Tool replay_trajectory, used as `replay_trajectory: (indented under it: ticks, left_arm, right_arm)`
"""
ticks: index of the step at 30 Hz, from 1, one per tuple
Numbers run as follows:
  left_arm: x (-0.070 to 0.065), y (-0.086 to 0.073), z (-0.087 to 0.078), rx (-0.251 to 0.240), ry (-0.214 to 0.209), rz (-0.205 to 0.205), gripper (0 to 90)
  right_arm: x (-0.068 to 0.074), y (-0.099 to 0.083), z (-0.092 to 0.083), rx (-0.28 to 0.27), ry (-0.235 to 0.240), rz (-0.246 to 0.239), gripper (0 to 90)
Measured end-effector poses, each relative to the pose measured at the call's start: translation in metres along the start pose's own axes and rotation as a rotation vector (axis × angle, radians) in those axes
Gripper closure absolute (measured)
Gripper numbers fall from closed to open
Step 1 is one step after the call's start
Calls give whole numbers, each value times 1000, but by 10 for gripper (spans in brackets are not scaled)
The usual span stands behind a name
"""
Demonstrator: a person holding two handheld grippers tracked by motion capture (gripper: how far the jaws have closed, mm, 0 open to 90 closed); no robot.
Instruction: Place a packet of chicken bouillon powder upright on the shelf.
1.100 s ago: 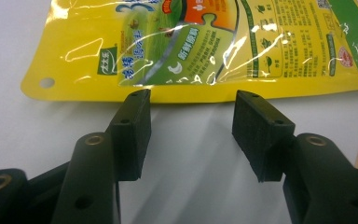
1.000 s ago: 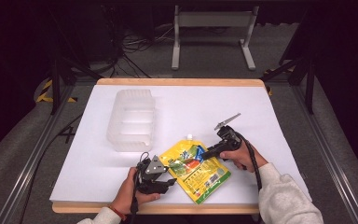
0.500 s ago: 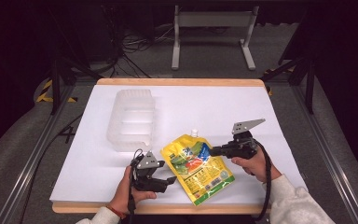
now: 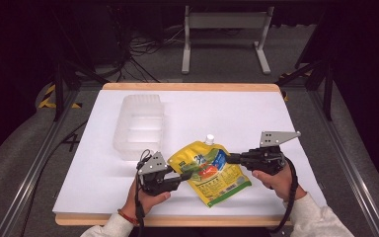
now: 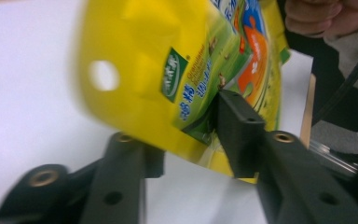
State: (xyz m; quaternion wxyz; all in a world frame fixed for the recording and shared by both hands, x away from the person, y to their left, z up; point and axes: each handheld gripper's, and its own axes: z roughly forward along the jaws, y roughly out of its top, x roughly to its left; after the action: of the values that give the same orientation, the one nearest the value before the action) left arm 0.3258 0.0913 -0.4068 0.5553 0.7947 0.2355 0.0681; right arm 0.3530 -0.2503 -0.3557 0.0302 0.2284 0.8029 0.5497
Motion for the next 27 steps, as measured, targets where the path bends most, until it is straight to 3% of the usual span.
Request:
replay_trajectory:
  ticks: [3,7,11,21,27]
  left_arm:
    - [-4,7,-7,-32,25,34,825]
    - [-4,14,-14,-64,60,44,889]
    - [-3,22,-21,-81,97,64,895]
    - [-3,36,-31,-110,125,106,895]
    - [4,46,-42,-130,153,123,895]
  right_arm:
    - [8,1,-4,-12,-3,-21,900]
    - [18,3,-1,-12,-25,-76,900]
    - [26,5,4,3,-38,-119,900]
    - [35,9,13,54,-78,-182,897]
    - [38,20,21,31,-125,-210,900]
